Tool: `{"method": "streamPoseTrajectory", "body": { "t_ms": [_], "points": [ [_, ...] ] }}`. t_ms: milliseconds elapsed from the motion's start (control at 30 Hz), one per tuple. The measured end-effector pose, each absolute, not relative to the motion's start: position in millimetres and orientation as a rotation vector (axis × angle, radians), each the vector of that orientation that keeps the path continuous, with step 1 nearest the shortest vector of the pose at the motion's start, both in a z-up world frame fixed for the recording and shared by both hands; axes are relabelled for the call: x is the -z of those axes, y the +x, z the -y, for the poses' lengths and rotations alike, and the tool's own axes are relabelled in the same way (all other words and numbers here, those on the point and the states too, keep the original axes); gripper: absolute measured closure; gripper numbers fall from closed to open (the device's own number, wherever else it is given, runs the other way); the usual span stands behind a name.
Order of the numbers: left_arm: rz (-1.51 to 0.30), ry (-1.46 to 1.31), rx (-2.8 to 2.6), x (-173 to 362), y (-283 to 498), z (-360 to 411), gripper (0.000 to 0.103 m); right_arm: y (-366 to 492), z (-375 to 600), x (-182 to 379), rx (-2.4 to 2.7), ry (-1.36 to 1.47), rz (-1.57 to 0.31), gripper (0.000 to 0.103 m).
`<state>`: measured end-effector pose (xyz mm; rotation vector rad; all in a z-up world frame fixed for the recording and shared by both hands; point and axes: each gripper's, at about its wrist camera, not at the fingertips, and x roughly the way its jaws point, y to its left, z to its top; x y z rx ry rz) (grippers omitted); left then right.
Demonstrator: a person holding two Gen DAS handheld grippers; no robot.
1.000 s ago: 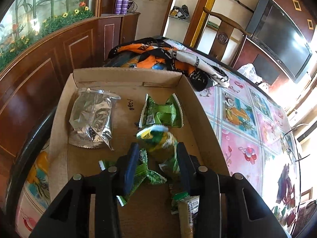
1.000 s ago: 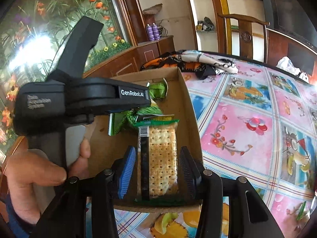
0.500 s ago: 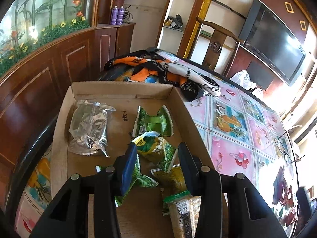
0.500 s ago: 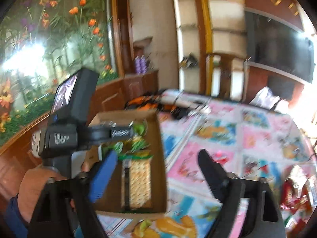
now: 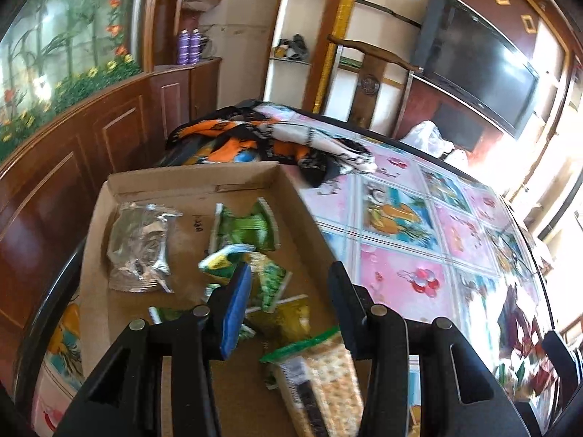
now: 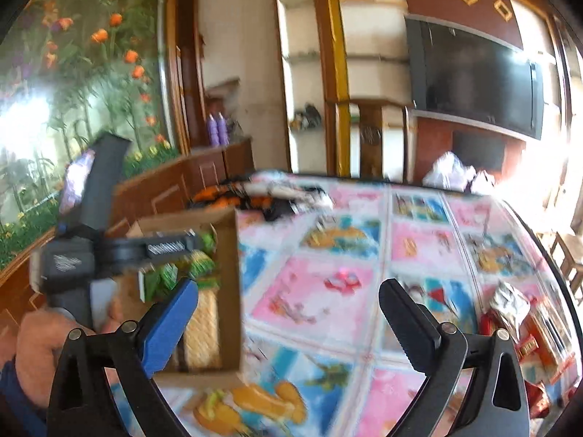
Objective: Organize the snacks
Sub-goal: 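Grasp a small clear green-tab packet with the right gripper while the left gripper returns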
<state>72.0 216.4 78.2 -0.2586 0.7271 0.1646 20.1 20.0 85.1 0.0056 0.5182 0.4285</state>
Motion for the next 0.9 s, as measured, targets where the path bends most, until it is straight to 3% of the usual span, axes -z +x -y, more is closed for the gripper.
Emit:
{"method": "streamPoseTrajectory", "body": {
  "t_ms": [133,300,500,633,700,733,900],
  "points": [
    [-0.695,-0.205,-0.093,-84,66,-193,0.060,26,19,-80,-0.464,0.126,-0.605,0.004],
    [-0.674,-0.141,0.036,-89,56,-153,0.060,20,79,-76,-0.358,0.207,-0.603,0.057],
    [-0.704,-0.074,0.280,-89,38,-93,0.060,-2,179,-59,-0.139,0.387,-0.604,0.059],
    [-0.736,-0.017,0.341,-81,30,-67,0.060,-3,232,-26,-0.054,0.564,-0.733,0.065],
    [-0.761,-0.013,0.363,-77,30,-61,0.060,-3,240,-14,-0.037,0.608,-0.791,0.065],
    [-0.769,-0.011,0.363,-75,31,-59,0.060,-6,245,-9,-0.031,0.649,-0.792,0.060],
    [-0.779,-0.023,0.342,-71,34,-63,0.061,-7,225,-1,-0.121,0.728,-0.848,0.060]
  ]
}}
